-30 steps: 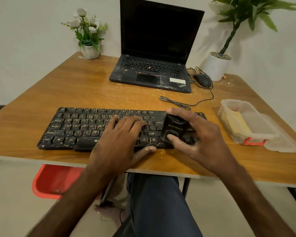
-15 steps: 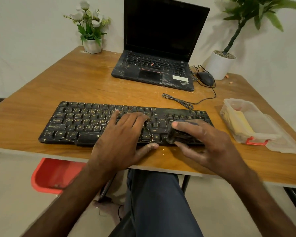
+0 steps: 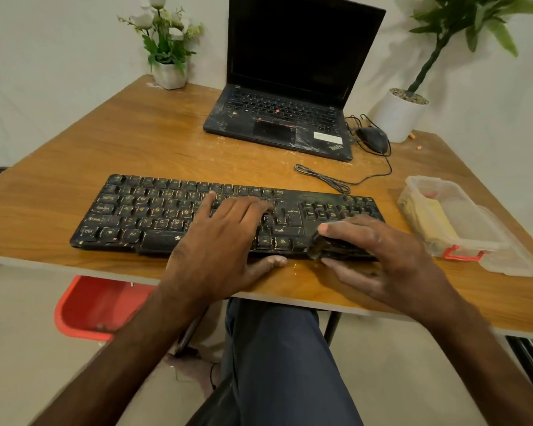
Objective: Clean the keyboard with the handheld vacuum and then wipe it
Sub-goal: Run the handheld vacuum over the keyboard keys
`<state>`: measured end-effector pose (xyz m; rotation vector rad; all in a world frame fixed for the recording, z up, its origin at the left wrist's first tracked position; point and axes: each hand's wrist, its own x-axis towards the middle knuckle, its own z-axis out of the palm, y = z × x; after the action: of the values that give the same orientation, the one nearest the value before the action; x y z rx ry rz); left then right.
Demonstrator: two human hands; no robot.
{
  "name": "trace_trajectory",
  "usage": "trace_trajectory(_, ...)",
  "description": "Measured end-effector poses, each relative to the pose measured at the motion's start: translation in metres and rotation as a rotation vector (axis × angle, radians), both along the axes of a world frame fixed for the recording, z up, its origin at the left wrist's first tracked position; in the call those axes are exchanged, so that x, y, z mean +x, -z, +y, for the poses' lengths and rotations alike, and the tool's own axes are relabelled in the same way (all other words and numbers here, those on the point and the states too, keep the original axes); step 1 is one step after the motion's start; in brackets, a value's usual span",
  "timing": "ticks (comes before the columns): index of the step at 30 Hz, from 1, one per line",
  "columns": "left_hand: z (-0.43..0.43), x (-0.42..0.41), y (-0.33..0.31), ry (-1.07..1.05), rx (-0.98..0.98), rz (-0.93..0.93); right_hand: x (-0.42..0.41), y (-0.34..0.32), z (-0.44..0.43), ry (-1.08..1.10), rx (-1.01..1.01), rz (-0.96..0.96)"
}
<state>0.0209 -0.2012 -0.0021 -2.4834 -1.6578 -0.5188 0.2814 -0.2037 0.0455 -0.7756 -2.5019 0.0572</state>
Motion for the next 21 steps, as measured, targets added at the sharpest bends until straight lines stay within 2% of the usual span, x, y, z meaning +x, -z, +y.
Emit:
trace_trajectory(6, 0.001, -0.001, 0.001, 0.020, -0.007, -0.008, -0.026, 0.006, 0.003, -0.039, 0.040, -0.069)
trace_trajectory(11, 0.000, 0.000, 0.002, 0.001, 0.006, 0.002, 0.000, -0.007, 0.004, 0.022, -0.159, 0.116)
trace_trajectory(14, 0.000, 0.001, 0.001, 0.003, 0.015, 0.013, -0.006, -0.008, 0.008, 0.035, -0.200, 0.207)
trace_trajectory(18, 0.000, -0.001, 0.000, 0.013, 0.001, 0.004, -0.028, -0.001, 0.014, 0.039, -0.167, 0.202)
trace_trajectory(21, 0.000, -0.001, 0.000, 0.002, -0.016, 0.009, -0.018, -0.011, 0.018, 0.073, -0.262, 0.193)
